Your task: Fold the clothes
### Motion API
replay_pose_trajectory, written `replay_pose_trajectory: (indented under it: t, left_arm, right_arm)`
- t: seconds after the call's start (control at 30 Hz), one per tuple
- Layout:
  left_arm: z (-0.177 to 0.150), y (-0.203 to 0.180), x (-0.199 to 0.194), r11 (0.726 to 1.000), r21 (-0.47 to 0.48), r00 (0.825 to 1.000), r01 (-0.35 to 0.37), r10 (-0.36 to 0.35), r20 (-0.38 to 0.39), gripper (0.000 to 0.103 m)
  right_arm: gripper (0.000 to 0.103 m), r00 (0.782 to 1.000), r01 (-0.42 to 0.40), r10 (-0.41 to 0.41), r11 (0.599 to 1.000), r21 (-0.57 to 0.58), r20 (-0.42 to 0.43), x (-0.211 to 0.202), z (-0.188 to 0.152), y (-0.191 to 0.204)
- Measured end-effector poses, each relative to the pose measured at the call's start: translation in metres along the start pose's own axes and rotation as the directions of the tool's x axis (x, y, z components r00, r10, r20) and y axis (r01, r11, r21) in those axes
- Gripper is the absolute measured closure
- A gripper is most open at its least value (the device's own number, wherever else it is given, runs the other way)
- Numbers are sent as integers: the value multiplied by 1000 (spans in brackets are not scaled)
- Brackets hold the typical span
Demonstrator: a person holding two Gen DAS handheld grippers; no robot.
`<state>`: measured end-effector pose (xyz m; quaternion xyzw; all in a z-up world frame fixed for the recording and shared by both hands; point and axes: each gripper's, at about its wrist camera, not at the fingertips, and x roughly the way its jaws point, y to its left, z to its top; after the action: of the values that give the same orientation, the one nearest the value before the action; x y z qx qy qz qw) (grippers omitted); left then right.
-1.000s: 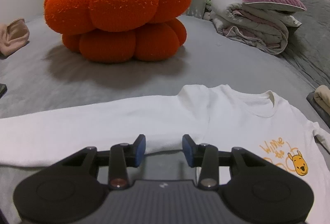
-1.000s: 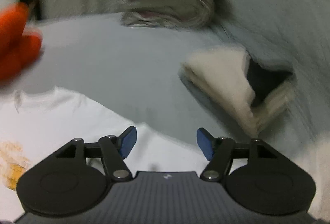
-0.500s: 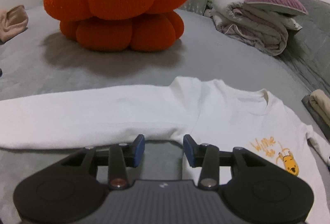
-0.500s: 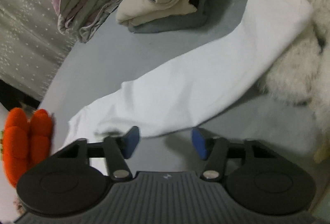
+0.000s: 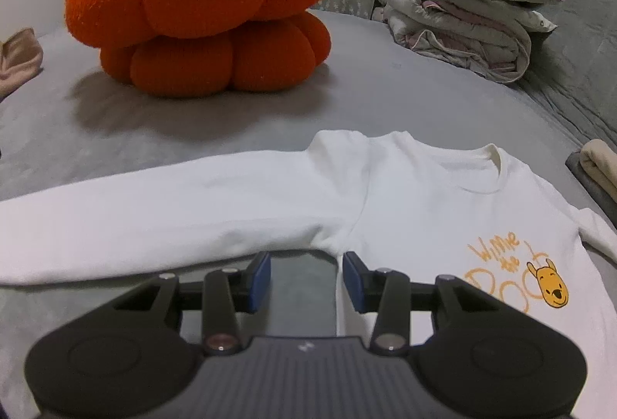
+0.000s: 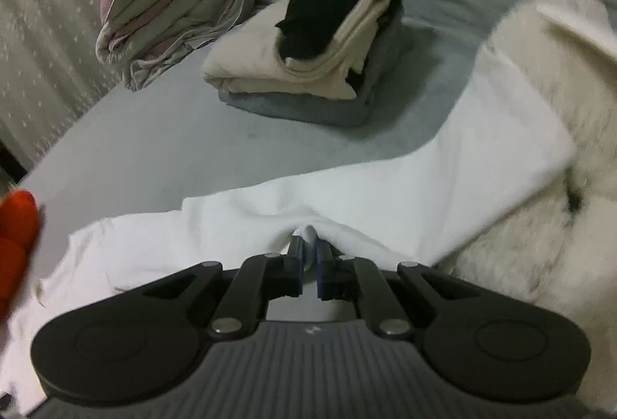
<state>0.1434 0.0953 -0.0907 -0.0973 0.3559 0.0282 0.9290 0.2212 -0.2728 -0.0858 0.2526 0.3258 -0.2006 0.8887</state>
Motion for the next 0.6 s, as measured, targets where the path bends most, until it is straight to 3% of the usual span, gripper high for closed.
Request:
replay_pose_trajectory:
  t: [0.13, 0.2, 0.3, 0.5, 0.53, 0.6]
  left_arm:
    - [1, 1, 0, 1000, -5, 1000, 0, 0, -2, 61]
    - [1, 0, 0, 1000, -6, 1000, 3, -3, 1, 61]
    - [1, 0, 1, 1000, -6, 1000, 4, -4, -1, 61]
    - [0, -2, 3, 1000, 0, 1000, 2, -2, -7, 61]
    - [-1, -2, 3, 1000, 0, 1000, 2, -2, -6, 61]
    - [-1, -2, 3, 1000, -1, 1000, 0, 0, -4, 60]
  right_arm:
    - [98, 993, 89, -80, 991, -98, 89, 6, 7, 7]
    - [98, 991, 77, -62, 987, -138, 115, 11, 10, 13]
    - [96, 998, 47, -39, 988, -147, 57, 22, 5, 13]
    - [79, 1000, 1, 1, 993, -119, 11, 13, 6, 11]
    - [67, 1000, -18, 19, 992, -124, 6, 9, 5, 13]
    - [59, 998, -63, 62, 987, -146, -10, 5, 4, 20]
